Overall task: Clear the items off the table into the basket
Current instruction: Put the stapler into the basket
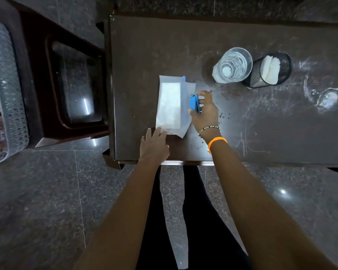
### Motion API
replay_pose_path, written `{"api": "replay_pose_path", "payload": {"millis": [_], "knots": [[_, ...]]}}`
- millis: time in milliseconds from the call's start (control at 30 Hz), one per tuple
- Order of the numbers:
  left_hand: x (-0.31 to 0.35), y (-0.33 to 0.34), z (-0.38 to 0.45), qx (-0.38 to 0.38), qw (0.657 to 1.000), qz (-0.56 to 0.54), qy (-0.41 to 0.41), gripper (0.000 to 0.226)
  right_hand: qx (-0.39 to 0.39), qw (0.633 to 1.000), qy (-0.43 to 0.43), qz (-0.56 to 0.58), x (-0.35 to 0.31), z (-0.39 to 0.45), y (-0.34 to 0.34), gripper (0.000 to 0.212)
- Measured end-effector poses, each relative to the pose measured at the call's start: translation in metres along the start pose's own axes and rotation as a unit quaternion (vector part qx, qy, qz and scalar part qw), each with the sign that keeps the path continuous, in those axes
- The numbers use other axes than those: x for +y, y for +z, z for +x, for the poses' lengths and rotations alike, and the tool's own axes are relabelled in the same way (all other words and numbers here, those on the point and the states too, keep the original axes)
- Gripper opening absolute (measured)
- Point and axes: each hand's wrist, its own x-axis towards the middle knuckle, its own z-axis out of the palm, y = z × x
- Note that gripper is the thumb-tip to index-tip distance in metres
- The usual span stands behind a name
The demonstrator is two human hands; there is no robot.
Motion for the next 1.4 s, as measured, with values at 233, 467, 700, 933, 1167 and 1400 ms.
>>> {"api": "replay_pose_path", "payload": {"millis": [233,467,700,933,1167,1400], "knots": [[-0.031,-0.057,-0.021,0.183,0.910,-0.371,0.009,0.035,-0.046,0.995,-0.081,-0.041,-0.062,-0.017,0.024,0.044],[-0.120,-0.139,-0.077,0.468,0.691,-0.541,-0.104,0.022,-0.215,0.965,-0.153,-0.006,-0.175,-0.053,0.090,0.027],[-0.218,-0.192,-0.108,0.499,0.572,-0.627,-0.175,0.019,-0.261,0.930,-0.258,-0.018,-0.282,-0.077,0.173,0.010],[-0.263,-0.220,-0.091,0.407,0.553,-0.708,-0.164,0.032,-0.200,0.923,-0.320,-0.075,-0.355,-0.064,0.250,0.020],[-0.272,-0.221,-0.083,0.378,0.545,-0.732,-0.157,0.039,-0.242,0.837,-0.421,-0.252,-0.389,-0.047,0.322,0.020],[-0.275,-0.215,-0.087,0.370,0.567,-0.721,-0.148,0.045,-0.253,0.817,-0.422,-0.300,-0.392,-0.048,0.355,0.020]]}}
